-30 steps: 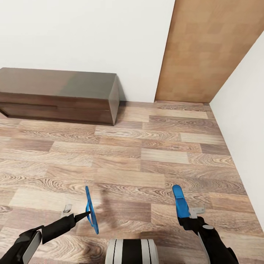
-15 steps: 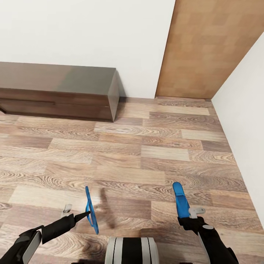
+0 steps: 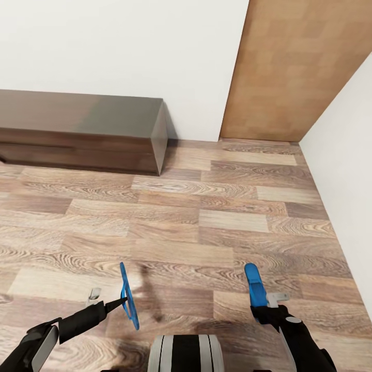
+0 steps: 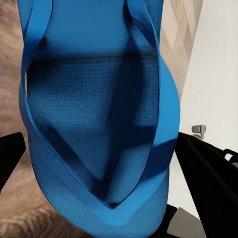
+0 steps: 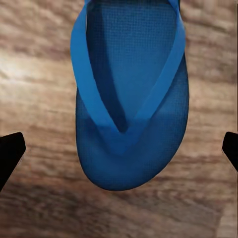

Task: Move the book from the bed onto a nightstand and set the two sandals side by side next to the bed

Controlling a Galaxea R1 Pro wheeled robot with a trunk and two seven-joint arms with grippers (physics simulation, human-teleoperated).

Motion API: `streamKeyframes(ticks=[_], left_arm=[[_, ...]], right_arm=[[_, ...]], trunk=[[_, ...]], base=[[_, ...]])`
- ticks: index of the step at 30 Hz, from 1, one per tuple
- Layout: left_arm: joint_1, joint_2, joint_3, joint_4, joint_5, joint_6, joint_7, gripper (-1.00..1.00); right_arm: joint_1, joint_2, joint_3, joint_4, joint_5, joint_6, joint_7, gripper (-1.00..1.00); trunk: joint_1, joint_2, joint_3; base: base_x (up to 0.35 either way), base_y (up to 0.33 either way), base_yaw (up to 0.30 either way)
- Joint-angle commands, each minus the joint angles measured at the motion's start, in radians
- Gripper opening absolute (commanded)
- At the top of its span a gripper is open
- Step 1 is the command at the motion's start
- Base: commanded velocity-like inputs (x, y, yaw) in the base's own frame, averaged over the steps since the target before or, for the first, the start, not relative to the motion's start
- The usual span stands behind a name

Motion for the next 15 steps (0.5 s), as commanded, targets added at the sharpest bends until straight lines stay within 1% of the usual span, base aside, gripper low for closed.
streamKeyframes(ticks=[1, 10, 12, 15], left_arm=[[0.0, 0.0, 0.0, 0.0, 0.004, 0.009, -0.002, -1.0], [0.0, 0.0, 0.0, -0.001, 0.004, 0.01, -0.002, -1.0], [0.0, 0.0, 0.0, 0.0, 0.003, 0.01, -0.001, -1.0], [0.0, 0.0, 0.0, 0.0, 0.003, 0.01, -0.001, -1.0]], right_arm=[[0.0, 0.001, -0.004, -0.002, 0.01, 0.004, 0.009, 1.0], [-0.001, 0.001, -0.004, -0.005, 0.01, 0.004, 0.009, 1.0], [-0.001, 0.001, -0.004, -0.004, 0.01, 0.004, 0.009, 1.0], [0.0, 0.002, -0.004, -0.004, 0.01, 0.004, 0.009, 1.0]], trunk=[[0.0, 0.0, -0.001], [0.0, 0.0, -0.001], [0.0, 0.0, -0.001], [0.0, 0.0, -0.001]], base=[[0.198, 0.0, 0.0], [0.283, 0.0, 0.0], [0.144, 0.0, 0.0], [0.055, 0.0, 0.0]])
